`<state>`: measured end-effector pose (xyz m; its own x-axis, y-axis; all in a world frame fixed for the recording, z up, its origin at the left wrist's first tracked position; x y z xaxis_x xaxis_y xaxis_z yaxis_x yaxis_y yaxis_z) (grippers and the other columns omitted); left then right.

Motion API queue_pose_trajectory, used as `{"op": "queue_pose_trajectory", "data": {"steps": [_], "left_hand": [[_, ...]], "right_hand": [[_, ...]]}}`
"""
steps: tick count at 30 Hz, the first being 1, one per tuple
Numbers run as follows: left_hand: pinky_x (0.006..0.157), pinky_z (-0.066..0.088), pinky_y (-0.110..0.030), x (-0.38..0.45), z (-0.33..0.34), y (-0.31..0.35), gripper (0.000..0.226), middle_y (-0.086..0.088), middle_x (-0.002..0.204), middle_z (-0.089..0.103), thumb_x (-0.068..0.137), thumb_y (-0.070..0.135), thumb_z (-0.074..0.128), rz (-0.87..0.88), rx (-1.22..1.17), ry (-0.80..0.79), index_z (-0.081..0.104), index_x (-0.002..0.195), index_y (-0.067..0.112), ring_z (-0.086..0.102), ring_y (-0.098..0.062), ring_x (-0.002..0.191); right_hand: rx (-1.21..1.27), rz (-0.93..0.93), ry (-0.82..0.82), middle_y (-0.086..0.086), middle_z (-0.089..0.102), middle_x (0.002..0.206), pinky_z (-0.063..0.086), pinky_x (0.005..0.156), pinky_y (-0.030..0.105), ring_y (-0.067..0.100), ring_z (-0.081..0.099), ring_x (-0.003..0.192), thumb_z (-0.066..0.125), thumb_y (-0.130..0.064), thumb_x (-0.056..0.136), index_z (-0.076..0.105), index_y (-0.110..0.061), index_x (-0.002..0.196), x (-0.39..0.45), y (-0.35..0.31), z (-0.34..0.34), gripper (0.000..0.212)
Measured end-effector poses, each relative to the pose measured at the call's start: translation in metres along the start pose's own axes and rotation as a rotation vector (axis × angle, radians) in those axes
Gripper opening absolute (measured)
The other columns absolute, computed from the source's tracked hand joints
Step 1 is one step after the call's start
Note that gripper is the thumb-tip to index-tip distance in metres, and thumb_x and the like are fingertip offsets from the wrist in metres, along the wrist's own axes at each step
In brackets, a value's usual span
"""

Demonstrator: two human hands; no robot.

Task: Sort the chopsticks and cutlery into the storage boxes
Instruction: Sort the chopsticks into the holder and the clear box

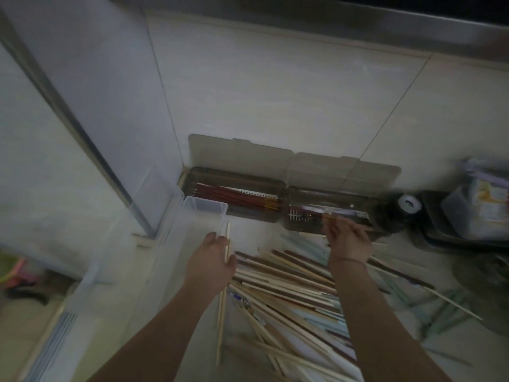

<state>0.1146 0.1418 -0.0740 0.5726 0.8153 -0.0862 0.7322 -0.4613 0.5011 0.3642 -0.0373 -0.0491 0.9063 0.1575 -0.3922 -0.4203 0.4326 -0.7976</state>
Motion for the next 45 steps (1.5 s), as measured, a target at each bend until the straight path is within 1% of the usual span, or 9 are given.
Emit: {"op": "queue_pose_trajectory", "data": {"steps": [7,12,19,25,28,30,34,38,45], "left_hand": [[0.081,0.051,-0.033,-0.001,0.002,0.001,0.036,-0.002,0.123,0.049,0.085,0.04,0.059,0.004,0.014,-0.002,0.059,0.115,0.02,0.062,-0.026,0.097],[0.082,0.052,-0.035,-0.001,0.002,0.002,0.035,-0.002,0.12,0.051,0.085,0.04,0.059,0.026,0.01,0.0,0.059,0.114,0.02,0.062,-0.026,0.097],[0.079,0.052,-0.035,0.0,0.003,0.002,0.034,-0.004,0.119,0.052,0.084,0.038,0.063,0.02,-0.009,0.01,0.061,0.112,0.018,0.063,-0.029,0.093],[0.078,0.051,-0.036,0.001,0.003,0.0,0.033,-0.004,0.118,0.052,0.083,0.038,0.064,0.0,-0.001,0.013,0.061,0.109,0.019,0.063,-0.03,0.092],[0.076,0.051,-0.035,0.001,0.002,0.002,0.034,-0.005,0.113,0.053,0.082,0.037,0.065,0.014,0.005,0.021,0.062,0.109,0.017,0.063,-0.03,0.088],[0.075,0.051,-0.035,0.001,0.002,0.002,0.034,-0.005,0.112,0.054,0.082,0.036,0.066,0.02,0.006,0.023,0.063,0.109,0.016,0.064,-0.03,0.087],[0.076,0.052,-0.035,0.001,0.001,0.002,0.034,-0.004,0.113,0.054,0.083,0.037,0.065,0.01,0.008,0.016,0.062,0.111,0.018,0.063,-0.028,0.088],[0.081,0.052,-0.034,0.001,0.0,0.002,0.035,-0.003,0.114,0.053,0.084,0.038,0.062,0.021,0.004,0.008,0.061,0.113,0.019,0.063,-0.026,0.092],[0.083,0.052,-0.033,0.0,0.001,0.0,0.037,-0.002,0.124,0.052,0.085,0.041,0.058,0.022,0.002,-0.001,0.058,0.116,0.022,0.062,-0.024,0.098]], "right_hand": [[-0.171,0.092,-0.001,0.013,0.066,0.061,0.058,0.055,0.027,0.016,0.066,0.05,0.061,0.008,0.086,0.058,-0.002,0.068,0.005,0.047,0.058,0.02],[-0.558,0.145,-0.187,0.015,0.067,0.072,0.057,0.061,0.03,0.024,0.067,0.063,0.066,0.002,0.084,0.067,-0.006,0.066,0.018,0.054,0.068,0.02],[-0.926,-0.221,-0.272,-0.004,0.062,0.048,0.047,0.045,0.018,0.003,0.054,0.041,0.067,-0.013,0.087,0.071,-0.019,0.071,0.026,-0.022,0.017,0.017],[-1.217,-0.434,-0.135,0.011,0.07,0.078,0.05,0.058,0.019,0.007,0.061,0.06,0.067,-0.014,0.088,0.072,-0.01,0.087,0.016,-0.061,-0.069,0.007],[-1.367,-0.54,-0.177,0.007,0.072,0.086,0.041,0.061,0.019,0.009,0.055,0.067,0.067,-0.013,0.087,0.073,-0.015,0.09,0.002,-0.057,-0.081,0.007],[-1.392,-0.609,-0.273,0.006,0.072,0.089,0.04,0.063,0.018,0.011,0.056,0.068,0.068,-0.013,0.087,0.073,-0.016,0.094,-0.007,-0.048,-0.066,0.01],[-1.412,-0.787,-0.532,0.004,0.07,0.093,0.054,0.075,0.033,0.021,0.063,0.08,0.066,-0.013,0.086,0.072,-0.016,0.102,-0.023,-0.027,0.012,0.017],[-1.55,-0.854,-0.726,0.007,0.065,0.117,0.049,0.091,0.037,0.029,0.058,0.108,0.063,-0.014,0.088,0.067,-0.014,0.116,-0.027,0.005,0.086,0.029],[-1.835,-0.847,-0.773,0.005,0.054,0.127,0.047,0.09,0.037,0.029,0.045,0.117,0.048,-0.029,0.097,0.062,-0.022,0.124,-0.005,0.05,0.14,0.032]]}}
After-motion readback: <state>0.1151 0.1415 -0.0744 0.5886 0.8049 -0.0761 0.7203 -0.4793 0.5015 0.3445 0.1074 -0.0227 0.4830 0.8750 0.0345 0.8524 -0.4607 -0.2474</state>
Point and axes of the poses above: each hand's wrist, its own x-axis towards the middle knuckle, its own z-axis out of the palm, y = z × x, the point moved 8 cm from there along x, towards the middle knuckle
